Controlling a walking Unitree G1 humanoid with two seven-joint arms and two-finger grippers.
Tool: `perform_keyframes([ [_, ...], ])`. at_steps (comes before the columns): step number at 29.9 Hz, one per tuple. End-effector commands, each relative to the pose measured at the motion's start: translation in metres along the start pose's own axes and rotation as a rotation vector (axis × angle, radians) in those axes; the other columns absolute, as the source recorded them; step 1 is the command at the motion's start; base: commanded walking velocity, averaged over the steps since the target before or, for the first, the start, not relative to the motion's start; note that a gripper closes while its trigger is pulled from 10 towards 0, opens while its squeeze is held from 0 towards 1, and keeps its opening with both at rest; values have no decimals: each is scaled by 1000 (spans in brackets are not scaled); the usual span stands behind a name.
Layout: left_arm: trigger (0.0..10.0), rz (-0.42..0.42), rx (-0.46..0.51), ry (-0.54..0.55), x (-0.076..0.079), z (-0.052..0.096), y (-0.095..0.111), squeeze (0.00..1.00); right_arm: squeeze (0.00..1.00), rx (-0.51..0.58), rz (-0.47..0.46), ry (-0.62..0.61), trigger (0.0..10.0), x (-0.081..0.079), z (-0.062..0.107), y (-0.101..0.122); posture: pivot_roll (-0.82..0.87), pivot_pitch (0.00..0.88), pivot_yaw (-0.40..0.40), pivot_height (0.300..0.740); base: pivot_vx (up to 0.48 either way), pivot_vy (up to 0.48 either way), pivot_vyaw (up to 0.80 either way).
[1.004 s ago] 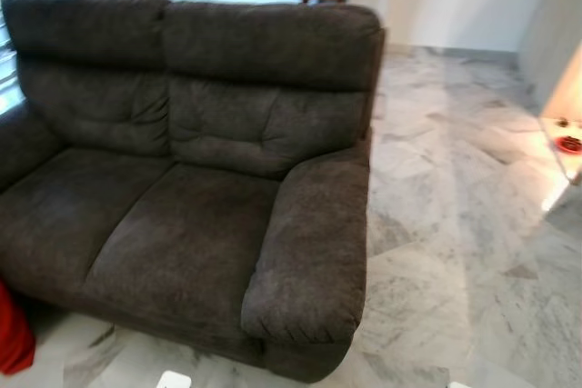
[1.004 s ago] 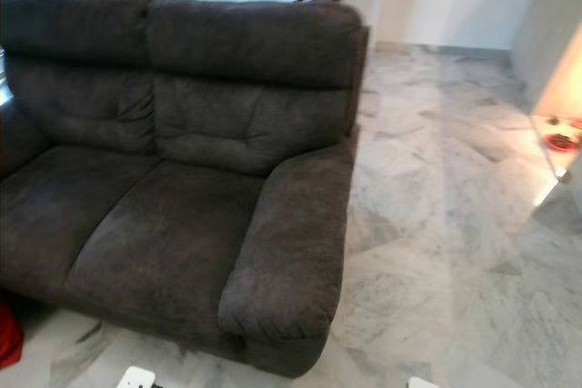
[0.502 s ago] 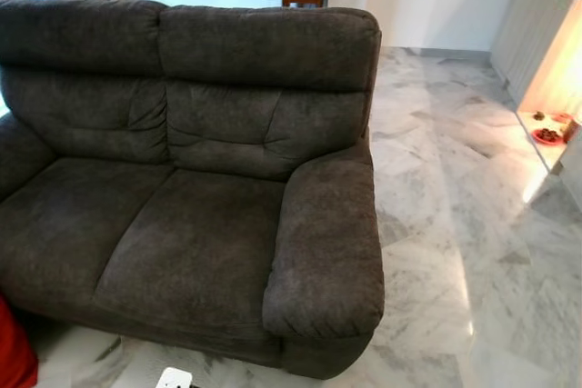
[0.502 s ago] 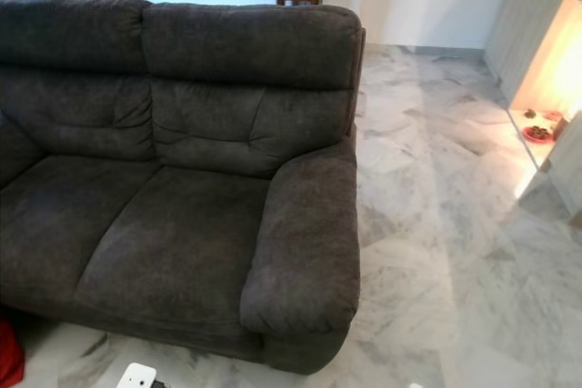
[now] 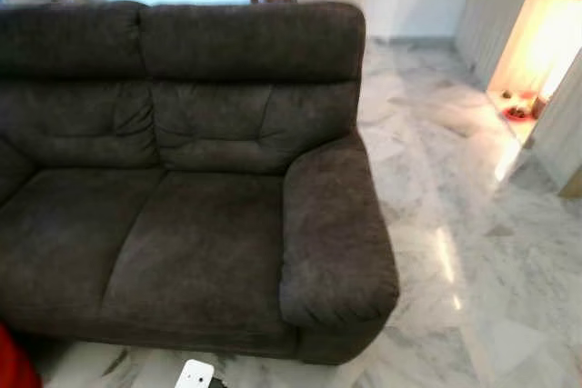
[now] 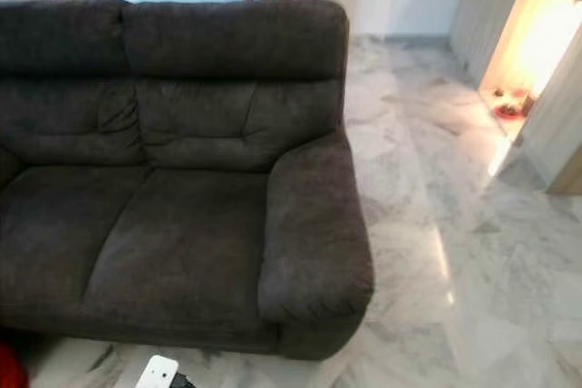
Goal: Move the pillow to the sofa from floor
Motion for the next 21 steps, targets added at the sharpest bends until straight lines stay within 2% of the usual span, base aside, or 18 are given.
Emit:
perform_keyframes([
  [1,10000,-12,-7,16,-8,1,-1,0,0,-1,-8,20,10000,-9,0,0,-59,48,64,740,0,364,0],
  [21,10000,-8,-6,21,-10,1,-1,0,0,4,-2,38,10000,-14,-1,1,-55,47,63,740,0,359,0],
])
Point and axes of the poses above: a point about 5 cm out from each wrist's last joint towards the gripper, its own z axis pointing back from the gripper into the wrist, its own y axis along the axis of the wrist's last joint, x = y × z, the point moved 5 cm from there along -z, pointing out of the wrist towards the gripper, and after that the axes turned 7 degrees about z, right-handed, at the moved point
